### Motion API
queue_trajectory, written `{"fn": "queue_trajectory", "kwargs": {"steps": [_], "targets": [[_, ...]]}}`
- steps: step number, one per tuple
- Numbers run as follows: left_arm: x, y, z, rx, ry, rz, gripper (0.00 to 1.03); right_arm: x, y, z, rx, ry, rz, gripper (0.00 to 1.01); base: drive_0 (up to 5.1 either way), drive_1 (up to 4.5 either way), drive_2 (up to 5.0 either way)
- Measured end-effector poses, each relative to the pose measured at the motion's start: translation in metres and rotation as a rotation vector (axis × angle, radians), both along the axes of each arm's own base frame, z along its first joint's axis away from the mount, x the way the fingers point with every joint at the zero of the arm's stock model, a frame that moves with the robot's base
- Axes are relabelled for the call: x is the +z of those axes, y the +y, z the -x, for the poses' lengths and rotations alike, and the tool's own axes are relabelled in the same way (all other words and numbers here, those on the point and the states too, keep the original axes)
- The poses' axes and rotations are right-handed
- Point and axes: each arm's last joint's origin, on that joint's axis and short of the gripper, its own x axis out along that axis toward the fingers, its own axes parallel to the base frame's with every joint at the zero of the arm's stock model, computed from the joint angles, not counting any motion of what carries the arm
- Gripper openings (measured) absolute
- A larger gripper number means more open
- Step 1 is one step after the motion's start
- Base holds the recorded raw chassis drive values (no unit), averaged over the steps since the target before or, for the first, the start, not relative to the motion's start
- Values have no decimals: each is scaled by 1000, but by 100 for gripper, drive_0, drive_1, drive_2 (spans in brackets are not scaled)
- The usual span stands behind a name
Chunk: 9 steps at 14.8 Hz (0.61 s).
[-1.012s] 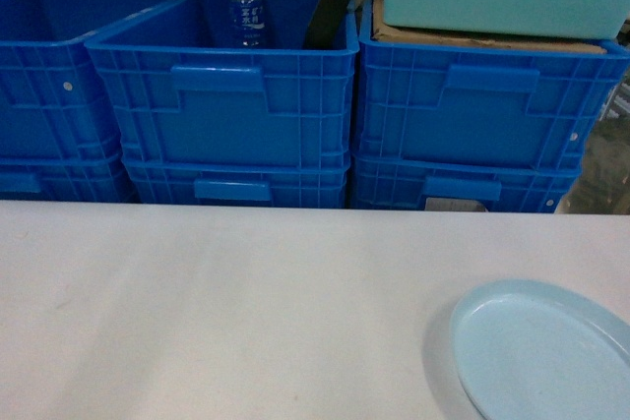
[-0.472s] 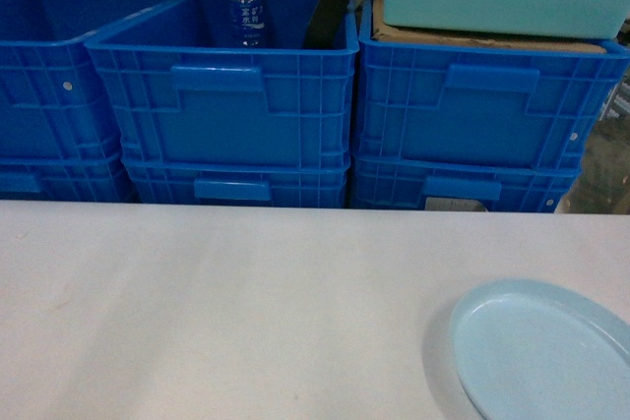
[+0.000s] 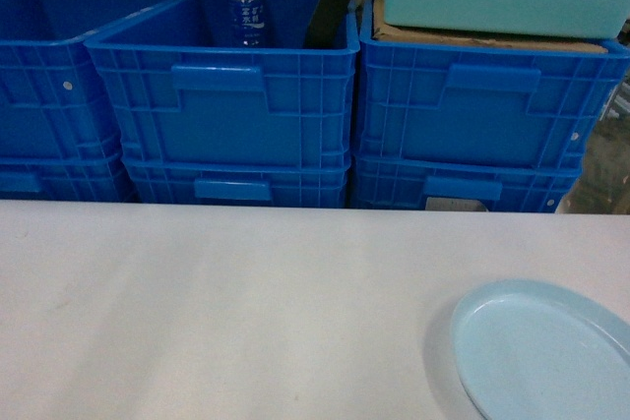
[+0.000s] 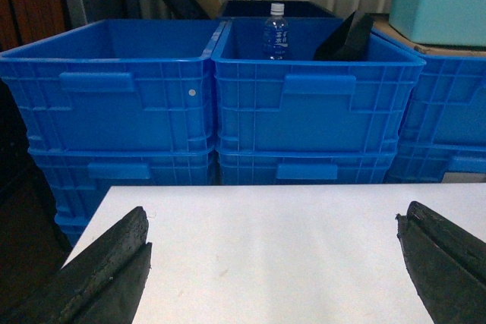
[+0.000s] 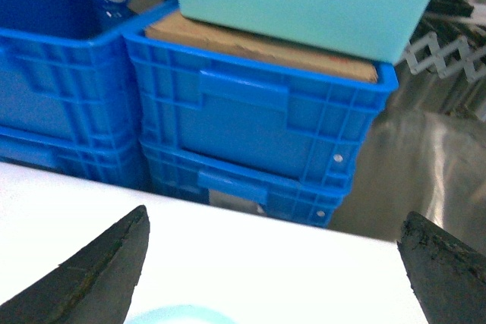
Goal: Place blue tray on left shelf second layer neatly
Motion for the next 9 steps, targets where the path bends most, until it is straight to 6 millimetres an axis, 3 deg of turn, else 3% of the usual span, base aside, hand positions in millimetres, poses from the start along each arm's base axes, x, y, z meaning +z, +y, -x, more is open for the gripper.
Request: {"fn": "queue_trajectory", "kwargs": {"steps": [4,5,9], "targets": [[0,0,0,0,0,0,98,-27,-15,-46,37,287,62,98,0,0,0],[0,0,0,0,0,0,98,-44,-16,-58,50,361,88,98,0,0,0],[0,0,0,0,0,0,98,-105,-22,-66,42,575,89,98,0,0,0]]}}
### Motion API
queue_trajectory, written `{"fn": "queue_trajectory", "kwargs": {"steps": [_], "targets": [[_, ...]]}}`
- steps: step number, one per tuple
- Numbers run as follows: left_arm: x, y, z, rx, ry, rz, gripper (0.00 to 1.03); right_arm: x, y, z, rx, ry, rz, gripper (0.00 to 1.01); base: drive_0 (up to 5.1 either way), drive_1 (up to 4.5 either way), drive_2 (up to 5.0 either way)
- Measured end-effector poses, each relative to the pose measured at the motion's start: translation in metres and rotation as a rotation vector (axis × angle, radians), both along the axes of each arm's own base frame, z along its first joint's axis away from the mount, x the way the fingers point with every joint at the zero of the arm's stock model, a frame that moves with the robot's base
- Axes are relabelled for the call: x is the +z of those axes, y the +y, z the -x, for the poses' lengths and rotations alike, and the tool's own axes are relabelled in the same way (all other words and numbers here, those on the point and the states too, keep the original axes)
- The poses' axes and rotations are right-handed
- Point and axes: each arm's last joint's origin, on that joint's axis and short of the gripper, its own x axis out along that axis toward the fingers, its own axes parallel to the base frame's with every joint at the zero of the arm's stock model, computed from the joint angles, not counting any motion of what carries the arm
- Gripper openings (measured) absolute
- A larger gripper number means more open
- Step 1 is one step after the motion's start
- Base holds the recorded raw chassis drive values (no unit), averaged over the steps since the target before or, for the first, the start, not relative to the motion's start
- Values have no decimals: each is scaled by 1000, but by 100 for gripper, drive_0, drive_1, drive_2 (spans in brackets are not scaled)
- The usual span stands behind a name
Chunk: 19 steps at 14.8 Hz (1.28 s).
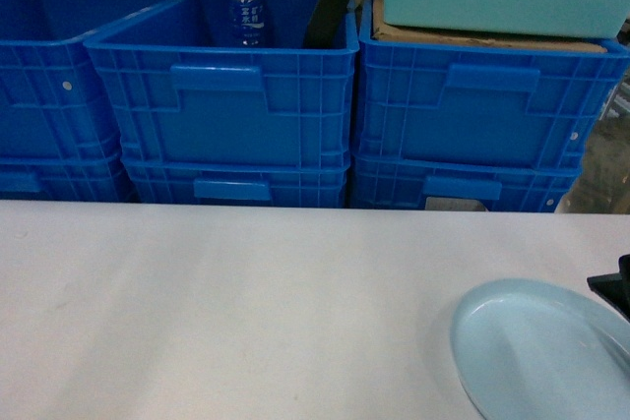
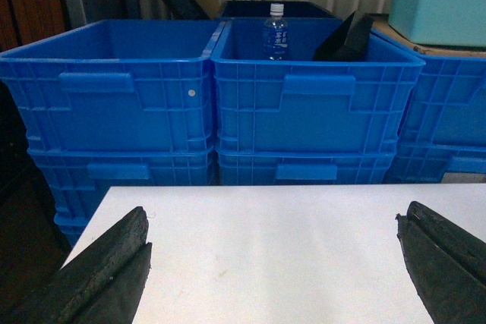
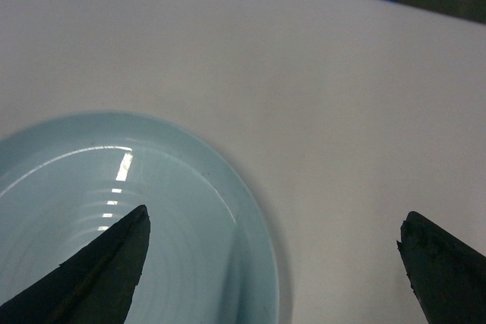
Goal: Place blue tray on left shelf second layer neatly
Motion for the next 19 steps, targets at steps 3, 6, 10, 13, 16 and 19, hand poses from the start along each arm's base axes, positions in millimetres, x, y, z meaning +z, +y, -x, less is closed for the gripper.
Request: {"fn": "queue_trajectory", "kwargs": {"steps": [3,6,10,13,16,19], "targets": [[0,0,0,0,-1,0,98,-18,-5,-1,-20,33,1,98,0,0,0],[0,0,0,0,0,0,98,-30,-13,3,-61,74,-27,98,0,0,0],[0,0,0,0,0,0,98,-50,-14,18,-93,128,-55,98,0,0,0],[0,0,0,0,0,0,98,-57,-12,28,-94,136,-68,97,0,0,0],[0,0,0,0,0,0,98,-66,-13,32,-121,122,-85,63,0,0,0],[0,0,0,0,0,0,98,-70,-14,37,-143,120,-124,31,0,0,0]]}}
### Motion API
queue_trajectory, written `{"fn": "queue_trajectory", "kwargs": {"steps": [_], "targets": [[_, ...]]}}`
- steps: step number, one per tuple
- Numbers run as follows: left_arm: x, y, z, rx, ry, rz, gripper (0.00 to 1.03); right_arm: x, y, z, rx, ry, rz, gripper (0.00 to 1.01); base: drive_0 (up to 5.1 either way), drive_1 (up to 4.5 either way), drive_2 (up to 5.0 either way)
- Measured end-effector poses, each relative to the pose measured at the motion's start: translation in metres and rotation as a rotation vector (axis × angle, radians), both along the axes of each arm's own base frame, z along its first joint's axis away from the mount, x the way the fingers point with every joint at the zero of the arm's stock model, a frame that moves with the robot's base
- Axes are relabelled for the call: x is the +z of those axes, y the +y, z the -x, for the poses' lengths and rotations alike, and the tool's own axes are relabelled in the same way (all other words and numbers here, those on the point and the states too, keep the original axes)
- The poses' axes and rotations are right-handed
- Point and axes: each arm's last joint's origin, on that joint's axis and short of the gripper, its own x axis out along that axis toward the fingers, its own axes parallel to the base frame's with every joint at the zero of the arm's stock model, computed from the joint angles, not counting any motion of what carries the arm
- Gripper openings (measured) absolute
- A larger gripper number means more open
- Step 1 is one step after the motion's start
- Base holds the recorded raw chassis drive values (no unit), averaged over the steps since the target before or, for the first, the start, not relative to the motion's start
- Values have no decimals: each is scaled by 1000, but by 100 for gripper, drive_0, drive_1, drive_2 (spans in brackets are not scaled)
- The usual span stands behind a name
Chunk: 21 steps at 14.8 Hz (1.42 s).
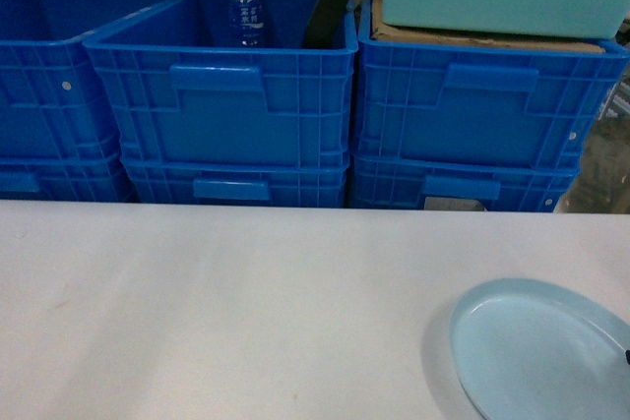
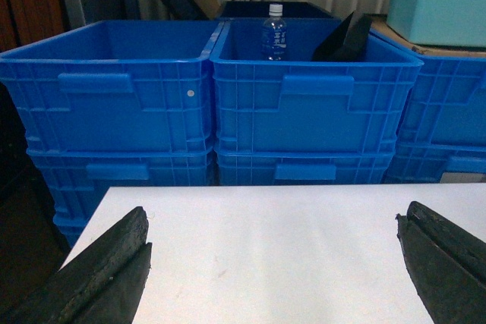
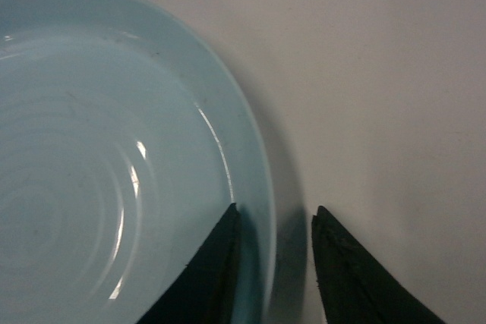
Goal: Place blue tray on left shelf second layer neatly
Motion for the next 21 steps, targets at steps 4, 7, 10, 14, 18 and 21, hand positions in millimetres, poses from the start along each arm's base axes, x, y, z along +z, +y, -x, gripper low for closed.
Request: {"fn": "queue_trajectory", "kwargs": {"steps": [4,7,10,14,18,21], "targets": [[0,0,0,0,0,0,98,-1,4,4,-13,-12,-58,2,0,0,0],[0,0,0,0,0,0,98,4,9,8,-8,-20,-78,2,0,0,0],[0,0,0,0,0,0,98,26,17,10,35,-101,-74,2,0,0,0],[0,0,0,0,0,0,98,93,27,9,109,-422,21,2,0,0,0],[0,0,0,0,0,0,98,154,44,35,189,-714,80,2,0,0,0],[0,0,0,0,0,0,98,198,49,67,186,-876,52,2,0,0,0]]}}
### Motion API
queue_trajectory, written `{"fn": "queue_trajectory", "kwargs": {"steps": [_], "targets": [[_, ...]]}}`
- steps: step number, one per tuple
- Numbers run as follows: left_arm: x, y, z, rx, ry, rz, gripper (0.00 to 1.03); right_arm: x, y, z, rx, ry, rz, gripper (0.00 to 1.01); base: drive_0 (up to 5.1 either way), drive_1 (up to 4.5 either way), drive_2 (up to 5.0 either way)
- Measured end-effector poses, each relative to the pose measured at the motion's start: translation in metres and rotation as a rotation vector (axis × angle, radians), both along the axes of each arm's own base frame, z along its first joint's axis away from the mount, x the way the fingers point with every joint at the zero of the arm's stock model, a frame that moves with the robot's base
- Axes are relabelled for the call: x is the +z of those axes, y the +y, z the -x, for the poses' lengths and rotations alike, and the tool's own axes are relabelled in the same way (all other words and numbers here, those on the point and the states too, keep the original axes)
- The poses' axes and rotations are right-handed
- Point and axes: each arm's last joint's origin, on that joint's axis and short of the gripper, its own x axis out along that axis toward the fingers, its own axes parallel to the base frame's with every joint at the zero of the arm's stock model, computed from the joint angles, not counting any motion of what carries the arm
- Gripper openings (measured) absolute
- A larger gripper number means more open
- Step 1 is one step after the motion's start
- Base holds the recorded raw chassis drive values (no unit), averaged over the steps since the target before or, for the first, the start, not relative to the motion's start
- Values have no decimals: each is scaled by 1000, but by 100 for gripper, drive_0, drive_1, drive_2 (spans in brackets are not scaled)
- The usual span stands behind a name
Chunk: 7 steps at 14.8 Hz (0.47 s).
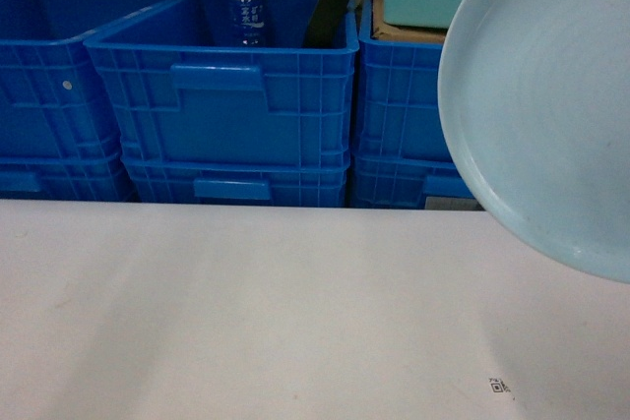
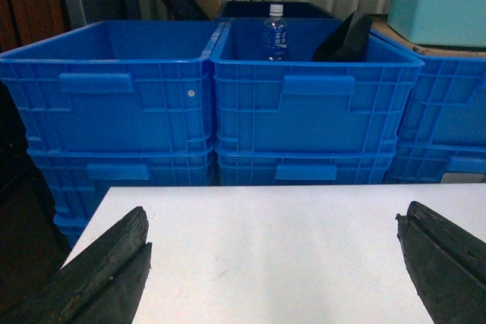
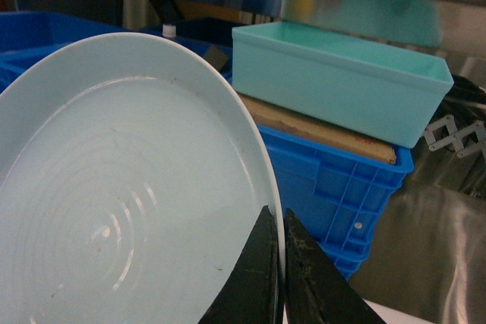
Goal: Place blue tray on left shelf second layer neatly
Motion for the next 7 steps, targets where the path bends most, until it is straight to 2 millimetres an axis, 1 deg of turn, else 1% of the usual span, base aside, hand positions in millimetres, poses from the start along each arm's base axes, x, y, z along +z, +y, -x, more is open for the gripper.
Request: {"fn": "queue_trajectory", "kwargs": {"steps": [2,4,5,7], "targets": [[0,0,0,0,0,0,98,15,-5,22,-7,-45,-34,2,0,0,0],[0,0,0,0,0,0,98,24,-7,44,-4,-83,-51,2,0,0,0],[0,0,0,0,0,0,98,25,-6,55,5,-96,-53,2,0,0,0],[0,0,0,0,0,0,98,22,0,68,34,-92,-57,2,0,0,0]]}}
